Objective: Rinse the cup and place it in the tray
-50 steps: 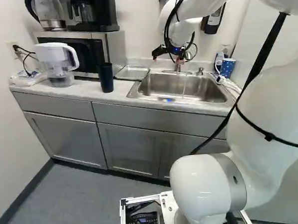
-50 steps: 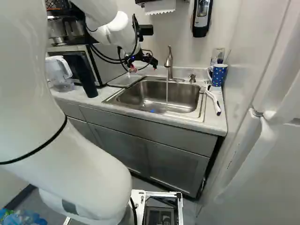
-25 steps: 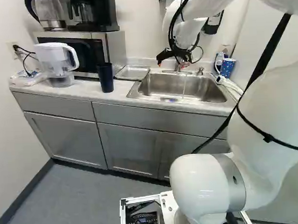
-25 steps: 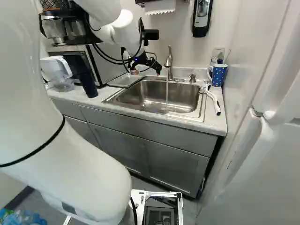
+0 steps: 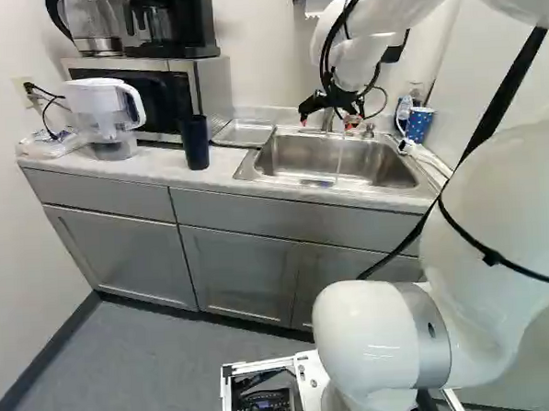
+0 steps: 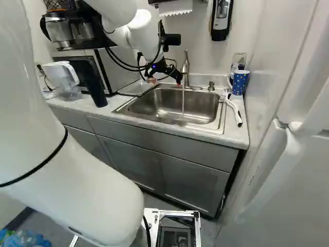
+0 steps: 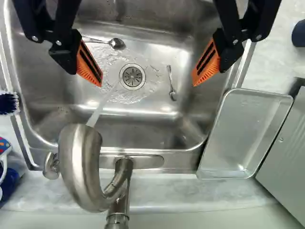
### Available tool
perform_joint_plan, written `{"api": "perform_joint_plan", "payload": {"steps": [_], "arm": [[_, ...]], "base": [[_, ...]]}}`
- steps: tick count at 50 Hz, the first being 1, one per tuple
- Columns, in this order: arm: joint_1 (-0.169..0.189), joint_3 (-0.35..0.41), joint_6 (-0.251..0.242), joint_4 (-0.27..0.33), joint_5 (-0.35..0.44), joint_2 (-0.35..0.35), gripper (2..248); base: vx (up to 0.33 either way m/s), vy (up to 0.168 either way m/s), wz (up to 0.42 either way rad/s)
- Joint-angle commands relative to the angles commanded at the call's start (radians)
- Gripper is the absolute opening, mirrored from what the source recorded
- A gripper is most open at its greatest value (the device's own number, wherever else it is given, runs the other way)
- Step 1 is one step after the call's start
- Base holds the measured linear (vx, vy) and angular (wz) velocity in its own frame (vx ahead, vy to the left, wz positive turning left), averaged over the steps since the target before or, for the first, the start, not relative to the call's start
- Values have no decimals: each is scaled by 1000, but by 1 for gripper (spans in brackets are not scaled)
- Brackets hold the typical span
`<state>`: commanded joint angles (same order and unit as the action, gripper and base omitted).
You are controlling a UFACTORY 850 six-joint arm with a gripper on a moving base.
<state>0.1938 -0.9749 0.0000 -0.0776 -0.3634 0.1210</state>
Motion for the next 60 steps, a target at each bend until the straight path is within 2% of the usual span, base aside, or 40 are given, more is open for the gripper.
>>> {"api": "perform_joint_plan", "payload": {"steps": [29,50,60], "arm": [[46,49,0,0,0,53,247],[46,50,0,0,0,55,247],[33,57,0,0,0,62,247]], "base": [[0,0,0],[0,0,0],[0,0,0]]}}
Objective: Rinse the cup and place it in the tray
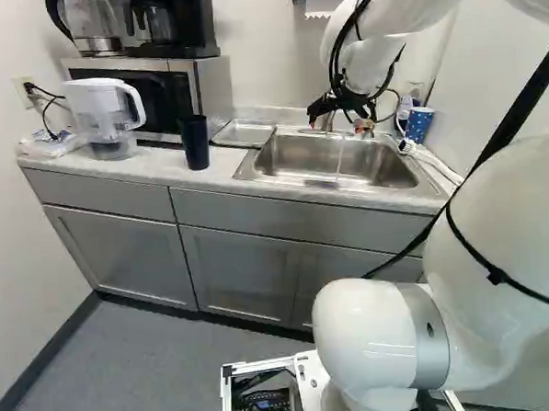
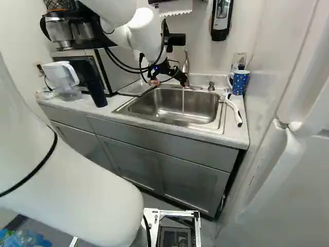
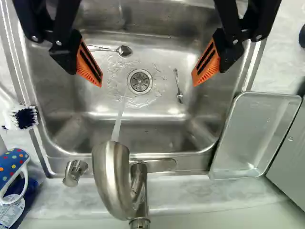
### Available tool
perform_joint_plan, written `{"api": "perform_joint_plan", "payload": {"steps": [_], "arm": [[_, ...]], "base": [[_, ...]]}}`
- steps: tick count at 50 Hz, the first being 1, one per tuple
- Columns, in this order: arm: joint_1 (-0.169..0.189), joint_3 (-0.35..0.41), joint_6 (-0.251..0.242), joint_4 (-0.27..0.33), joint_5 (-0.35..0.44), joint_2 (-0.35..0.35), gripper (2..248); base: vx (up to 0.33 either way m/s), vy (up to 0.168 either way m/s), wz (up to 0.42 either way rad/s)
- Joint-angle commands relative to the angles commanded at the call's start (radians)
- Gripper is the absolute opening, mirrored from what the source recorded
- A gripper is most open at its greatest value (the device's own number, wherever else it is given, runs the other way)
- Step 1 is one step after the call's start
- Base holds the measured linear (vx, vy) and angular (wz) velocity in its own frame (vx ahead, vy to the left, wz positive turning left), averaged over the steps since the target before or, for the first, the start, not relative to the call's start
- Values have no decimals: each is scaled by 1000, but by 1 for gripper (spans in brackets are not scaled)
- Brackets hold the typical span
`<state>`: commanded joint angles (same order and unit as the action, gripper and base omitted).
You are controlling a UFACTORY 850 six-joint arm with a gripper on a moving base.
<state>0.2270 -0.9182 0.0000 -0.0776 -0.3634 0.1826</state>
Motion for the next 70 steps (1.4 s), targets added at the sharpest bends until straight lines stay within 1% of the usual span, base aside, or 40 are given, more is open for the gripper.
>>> {"api": "perform_joint_plan", "payload": {"steps": [10,19,70], "arm": [[-22,8,0,0,0,9,247],[-50,15,0,0,0,16,247],[-237,40,0,0,0,45,247]], "base": [[0,0,0],[0,0,0],[0,0,0]]}}
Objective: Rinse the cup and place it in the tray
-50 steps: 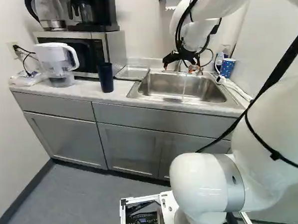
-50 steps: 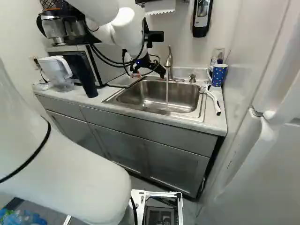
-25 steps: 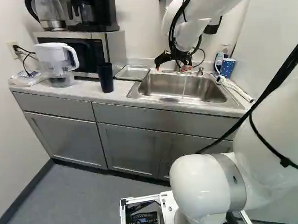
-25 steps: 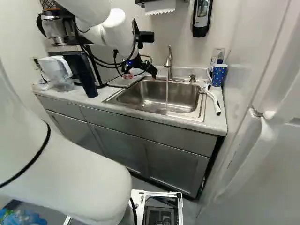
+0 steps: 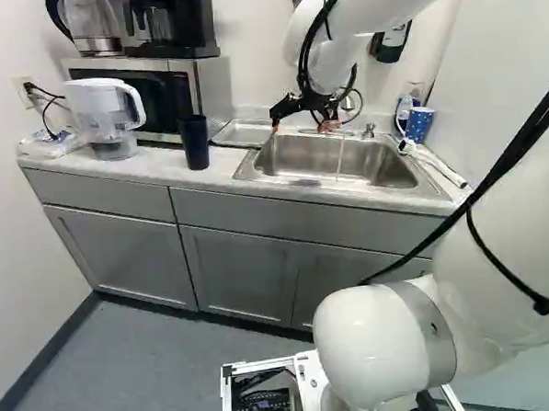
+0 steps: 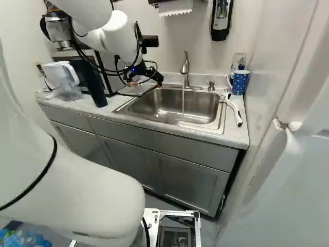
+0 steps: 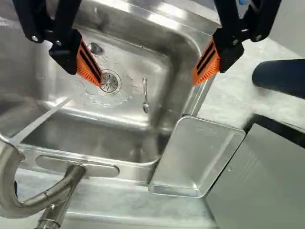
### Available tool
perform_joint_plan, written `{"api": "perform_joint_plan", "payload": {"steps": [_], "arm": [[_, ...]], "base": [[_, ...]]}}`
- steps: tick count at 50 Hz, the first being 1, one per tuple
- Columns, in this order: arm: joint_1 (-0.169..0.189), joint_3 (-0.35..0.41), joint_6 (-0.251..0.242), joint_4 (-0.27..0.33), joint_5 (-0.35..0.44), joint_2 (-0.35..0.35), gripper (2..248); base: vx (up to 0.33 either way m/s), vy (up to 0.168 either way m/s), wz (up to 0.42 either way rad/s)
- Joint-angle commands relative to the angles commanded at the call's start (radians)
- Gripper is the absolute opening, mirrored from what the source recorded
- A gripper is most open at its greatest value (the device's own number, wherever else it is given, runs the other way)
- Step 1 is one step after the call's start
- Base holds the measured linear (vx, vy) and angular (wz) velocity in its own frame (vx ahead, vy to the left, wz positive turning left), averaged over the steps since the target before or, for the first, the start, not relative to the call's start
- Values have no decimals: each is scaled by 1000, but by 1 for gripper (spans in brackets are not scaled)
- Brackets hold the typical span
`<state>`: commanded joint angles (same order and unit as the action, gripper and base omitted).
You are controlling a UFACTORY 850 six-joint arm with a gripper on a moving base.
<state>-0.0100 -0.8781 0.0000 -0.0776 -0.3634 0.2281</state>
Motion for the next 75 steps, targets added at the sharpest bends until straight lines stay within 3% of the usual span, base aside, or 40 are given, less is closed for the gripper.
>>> {"api": "perform_joint_plan", "payload": {"steps": [75], "arm": [[-294,42,0,0,0,50,247]], "base": [[0,0,0]]}}
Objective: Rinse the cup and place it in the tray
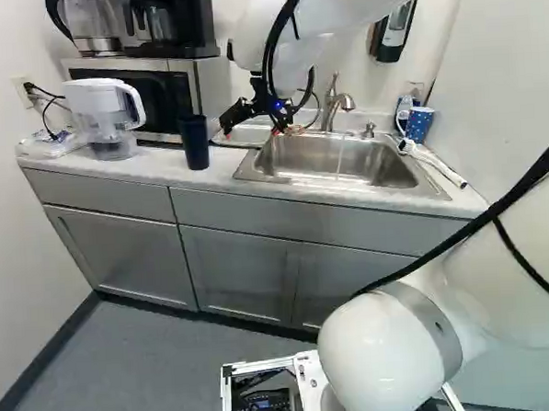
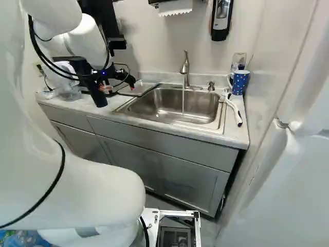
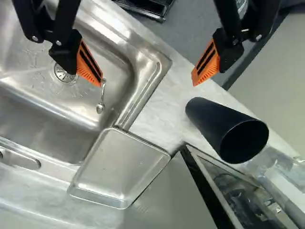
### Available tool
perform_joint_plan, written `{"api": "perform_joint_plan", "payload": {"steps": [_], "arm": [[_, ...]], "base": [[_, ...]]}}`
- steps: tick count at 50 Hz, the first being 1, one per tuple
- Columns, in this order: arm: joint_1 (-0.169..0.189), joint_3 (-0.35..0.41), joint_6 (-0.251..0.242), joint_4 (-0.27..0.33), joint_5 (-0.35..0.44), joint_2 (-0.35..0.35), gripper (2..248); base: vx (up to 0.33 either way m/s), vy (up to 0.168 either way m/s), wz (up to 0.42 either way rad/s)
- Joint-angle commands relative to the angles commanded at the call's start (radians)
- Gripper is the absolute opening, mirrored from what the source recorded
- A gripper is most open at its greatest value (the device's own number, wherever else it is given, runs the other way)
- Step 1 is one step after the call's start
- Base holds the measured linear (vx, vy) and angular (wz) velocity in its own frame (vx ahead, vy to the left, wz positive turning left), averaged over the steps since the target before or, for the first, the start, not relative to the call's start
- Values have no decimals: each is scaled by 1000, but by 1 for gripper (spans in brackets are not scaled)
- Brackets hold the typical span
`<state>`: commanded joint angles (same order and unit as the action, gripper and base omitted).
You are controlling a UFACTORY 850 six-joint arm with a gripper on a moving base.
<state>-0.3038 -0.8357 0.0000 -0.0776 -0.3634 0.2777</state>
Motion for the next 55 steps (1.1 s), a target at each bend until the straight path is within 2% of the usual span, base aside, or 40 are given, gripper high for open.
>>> {"api": "perform_joint_plan", "payload": {"steps": [13,55], "arm": [[-51,-9,0,0,0,-11,247],[-192,-104,0,0,0,-118,247]], "base": [[0,0,0],[0,0,0]]}}
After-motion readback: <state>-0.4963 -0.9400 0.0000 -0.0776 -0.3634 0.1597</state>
